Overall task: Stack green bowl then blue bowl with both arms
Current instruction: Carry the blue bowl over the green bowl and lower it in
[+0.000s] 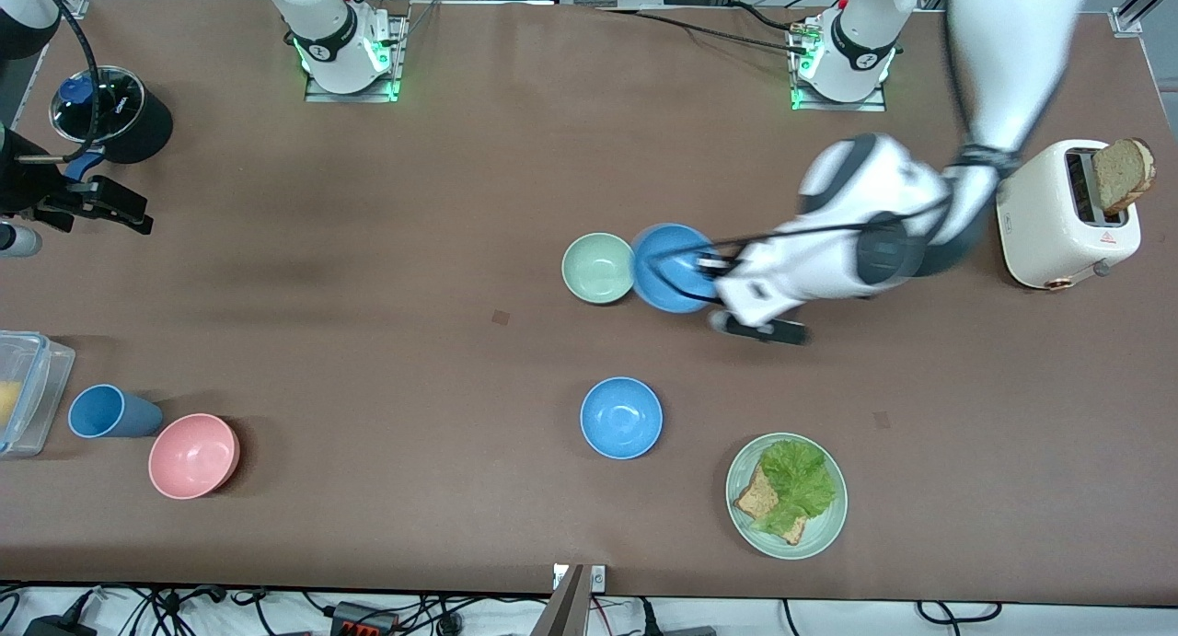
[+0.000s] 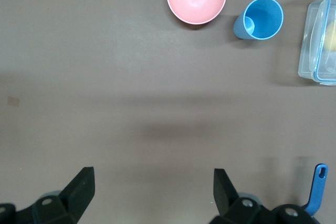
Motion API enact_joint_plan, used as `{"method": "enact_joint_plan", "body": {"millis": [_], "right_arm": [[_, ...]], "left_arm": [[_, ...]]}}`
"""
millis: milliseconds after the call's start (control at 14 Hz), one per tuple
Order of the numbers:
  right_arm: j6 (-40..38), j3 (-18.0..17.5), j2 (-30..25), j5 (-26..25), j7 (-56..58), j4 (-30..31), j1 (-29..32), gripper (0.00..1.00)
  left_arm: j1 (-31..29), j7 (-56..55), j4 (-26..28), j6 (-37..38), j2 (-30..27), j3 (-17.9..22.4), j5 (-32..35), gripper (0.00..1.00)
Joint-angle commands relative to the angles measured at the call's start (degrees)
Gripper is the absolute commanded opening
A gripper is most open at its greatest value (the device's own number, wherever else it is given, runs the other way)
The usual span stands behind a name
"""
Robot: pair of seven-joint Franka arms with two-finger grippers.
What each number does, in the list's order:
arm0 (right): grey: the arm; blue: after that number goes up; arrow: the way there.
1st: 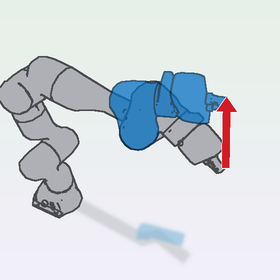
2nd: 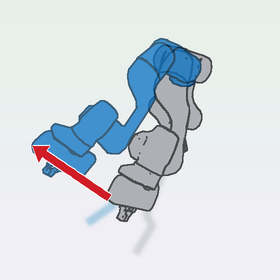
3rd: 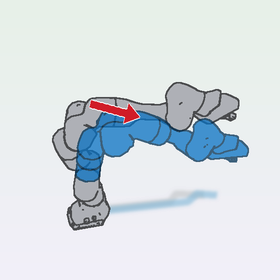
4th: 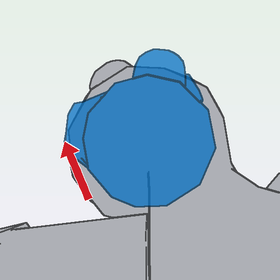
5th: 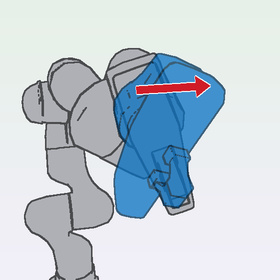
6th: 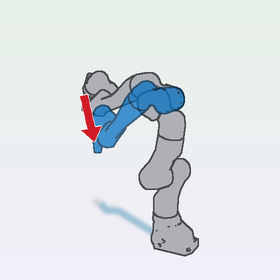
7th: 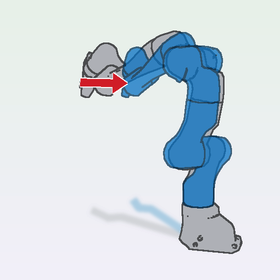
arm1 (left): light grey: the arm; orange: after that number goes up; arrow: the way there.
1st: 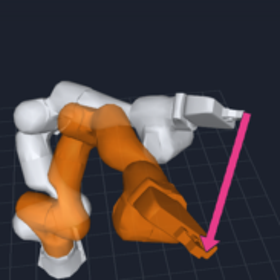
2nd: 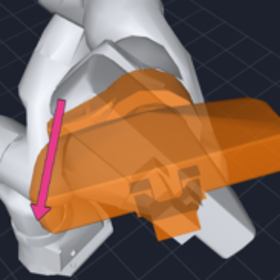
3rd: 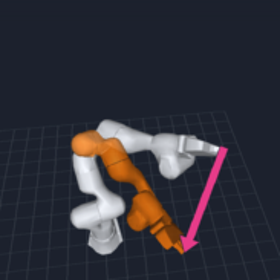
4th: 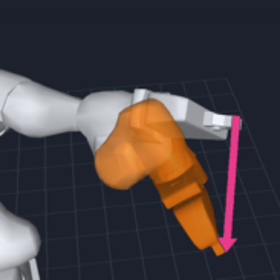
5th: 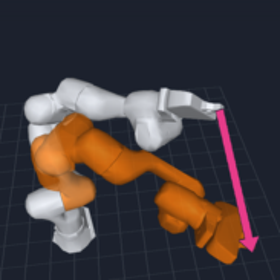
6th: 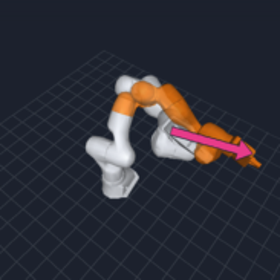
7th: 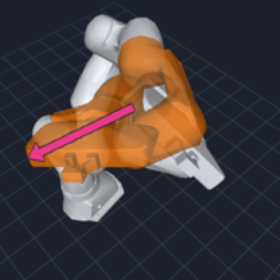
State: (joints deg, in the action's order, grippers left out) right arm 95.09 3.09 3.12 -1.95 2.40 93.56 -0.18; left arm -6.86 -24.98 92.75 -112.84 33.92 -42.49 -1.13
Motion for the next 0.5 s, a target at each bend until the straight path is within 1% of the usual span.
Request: {"method": "enact_joint_plan", "body": {"millis": [0,143,429], "right_arm": [[0.36,0.42,-1.71,0.63,-0.02,1.54,-0.43,1.0],[0.45,0.42,-1.71,0.63,0.06,1.45,-0.35,1.0],[0.45,0.42,-1.62,0.63,-0.02,1.54,-0.35,1.0]], "left_arm": [[5.61,-1.12,-0.55,-4.04,3.07,2.32,2.78,0.0],[8.25,-3.04,-0.81,-5.11,4.48,3.03,6.65,0.0],[9.14,-2.7,-0.99,-5.64,7.2,3.03,12.36,0.0]]}}
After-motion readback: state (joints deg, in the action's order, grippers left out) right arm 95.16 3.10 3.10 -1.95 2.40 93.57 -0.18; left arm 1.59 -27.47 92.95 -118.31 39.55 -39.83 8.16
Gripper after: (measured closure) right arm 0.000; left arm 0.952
